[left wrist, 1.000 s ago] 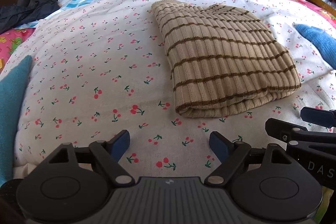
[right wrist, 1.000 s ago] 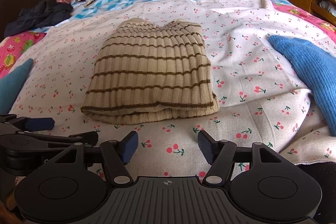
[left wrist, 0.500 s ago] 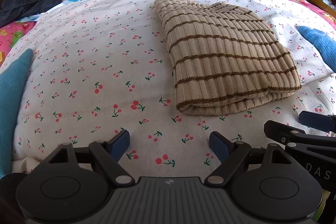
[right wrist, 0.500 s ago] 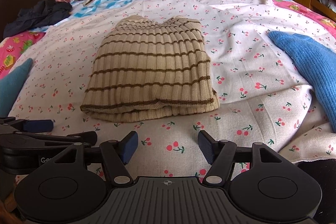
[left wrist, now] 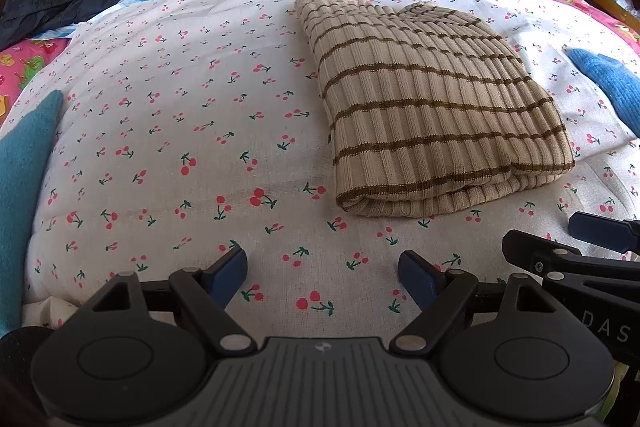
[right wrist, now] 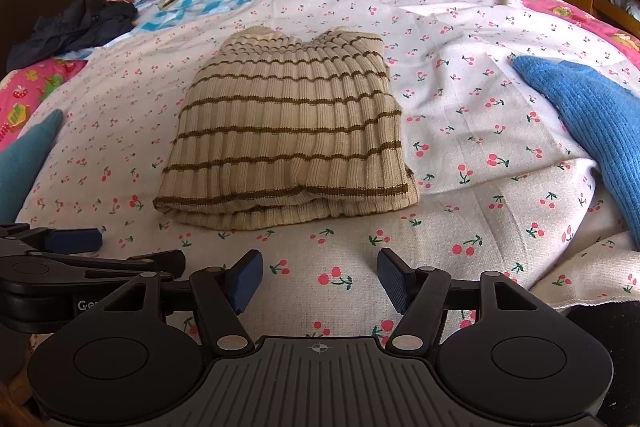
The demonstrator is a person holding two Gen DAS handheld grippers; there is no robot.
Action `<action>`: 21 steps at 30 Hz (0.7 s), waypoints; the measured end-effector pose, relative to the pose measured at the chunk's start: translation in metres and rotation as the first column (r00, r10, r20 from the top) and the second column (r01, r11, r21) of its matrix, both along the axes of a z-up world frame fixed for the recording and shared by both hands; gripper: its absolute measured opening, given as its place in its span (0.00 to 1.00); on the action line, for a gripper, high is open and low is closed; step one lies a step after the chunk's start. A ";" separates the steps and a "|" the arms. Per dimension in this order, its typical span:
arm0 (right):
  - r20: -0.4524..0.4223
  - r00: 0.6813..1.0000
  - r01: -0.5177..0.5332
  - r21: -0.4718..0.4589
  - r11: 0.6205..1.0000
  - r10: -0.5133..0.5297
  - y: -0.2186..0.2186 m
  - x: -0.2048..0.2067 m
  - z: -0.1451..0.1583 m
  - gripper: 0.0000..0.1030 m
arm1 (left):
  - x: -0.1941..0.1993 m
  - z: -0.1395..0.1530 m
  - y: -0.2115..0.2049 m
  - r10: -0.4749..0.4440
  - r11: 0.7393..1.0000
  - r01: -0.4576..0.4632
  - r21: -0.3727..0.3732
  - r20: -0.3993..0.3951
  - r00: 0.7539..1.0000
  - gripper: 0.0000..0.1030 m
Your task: Fold small clothes
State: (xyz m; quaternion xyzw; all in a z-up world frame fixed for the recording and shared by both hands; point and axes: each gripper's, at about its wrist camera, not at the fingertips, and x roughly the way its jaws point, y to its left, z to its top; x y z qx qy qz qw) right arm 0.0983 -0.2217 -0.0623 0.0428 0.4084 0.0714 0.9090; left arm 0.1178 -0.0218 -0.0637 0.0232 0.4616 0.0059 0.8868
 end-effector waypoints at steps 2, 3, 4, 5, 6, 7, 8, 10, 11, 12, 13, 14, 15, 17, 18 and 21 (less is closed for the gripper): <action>0.000 1.000 0.000 0.000 1.000 0.000 0.000 0.000 0.000 0.62 | 0.000 0.000 0.000 -0.001 1.000 0.001 0.000 0.000 1.000 0.85; 0.000 1.000 0.000 0.000 1.000 0.000 0.000 0.000 0.000 0.62 | 0.000 0.000 0.000 -0.001 1.000 0.001 0.000 0.000 1.000 0.85; -0.002 1.000 0.000 0.000 1.000 0.000 0.000 0.000 0.000 0.62 | 0.000 0.000 0.000 -0.001 1.000 0.001 0.000 0.000 1.000 0.85; -0.003 1.000 0.000 0.000 1.000 0.000 0.000 0.000 -0.001 0.62 | 0.000 0.000 0.000 -0.001 1.000 0.001 0.001 -0.001 1.000 0.85; -0.005 1.000 0.001 -0.001 1.000 -0.001 0.000 0.000 -0.001 0.63 | 0.000 0.000 0.000 -0.001 1.000 0.001 0.002 -0.001 1.000 0.85; -0.007 1.000 0.001 -0.003 1.000 -0.001 0.000 0.000 -0.002 0.63 | 0.000 -0.001 0.000 0.000 1.000 0.000 0.002 -0.001 1.000 0.85; -0.009 1.000 0.001 -0.005 1.000 -0.001 0.000 0.000 -0.002 0.63 | -0.001 -0.001 0.000 0.001 1.000 -0.001 0.002 0.000 1.000 0.85; -0.011 1.000 0.003 -0.007 1.000 -0.003 0.000 0.000 -0.002 0.64 | -0.001 -0.001 0.001 0.003 1.000 -0.003 0.000 -0.001 1.000 0.85; -0.011 1.000 0.003 -0.008 1.000 -0.003 0.000 0.001 -0.002 0.65 | -0.001 -0.001 0.001 0.004 1.000 -0.004 -0.001 -0.001 1.000 0.85; -0.012 1.000 0.003 -0.008 1.000 -0.003 0.000 0.001 -0.002 0.66 | -0.001 -0.001 0.001 0.005 1.000 -0.005 -0.001 -0.001 1.000 0.85; -0.013 1.000 0.002 -0.010 1.000 -0.003 0.000 0.001 -0.002 0.66 | -0.001 0.000 0.001 0.006 1.000 -0.006 -0.001 -0.001 1.000 0.85; -0.013 1.000 0.002 -0.012 1.000 -0.002 0.000 0.001 -0.002 0.66 | -0.002 0.000 0.001 0.008 1.000 -0.008 -0.001 0.002 1.000 0.85; -0.014 1.000 0.001 -0.015 1.000 -0.001 0.000 0.001 -0.002 0.66 | -0.001 0.001 0.001 0.009 1.000 -0.009 0.000 0.003 1.000 0.85; -0.014 1.000 0.000 -0.016 1.000 0.000 0.000 0.001 -0.002 0.66 | -0.002 0.001 0.001 0.011 1.000 -0.011 0.000 0.004 1.000 0.85; -0.014 1.000 -0.001 -0.017 1.000 0.000 0.000 0.001 -0.002 0.66 | -0.001 0.001 0.001 0.011 1.000 -0.011 0.000 0.004 1.000 0.85; -0.014 1.000 0.000 -0.017 1.000 0.000 0.000 0.001 -0.003 0.66 | -0.002 0.001 0.001 0.012 1.000 -0.012 0.004 0.005 1.000 0.85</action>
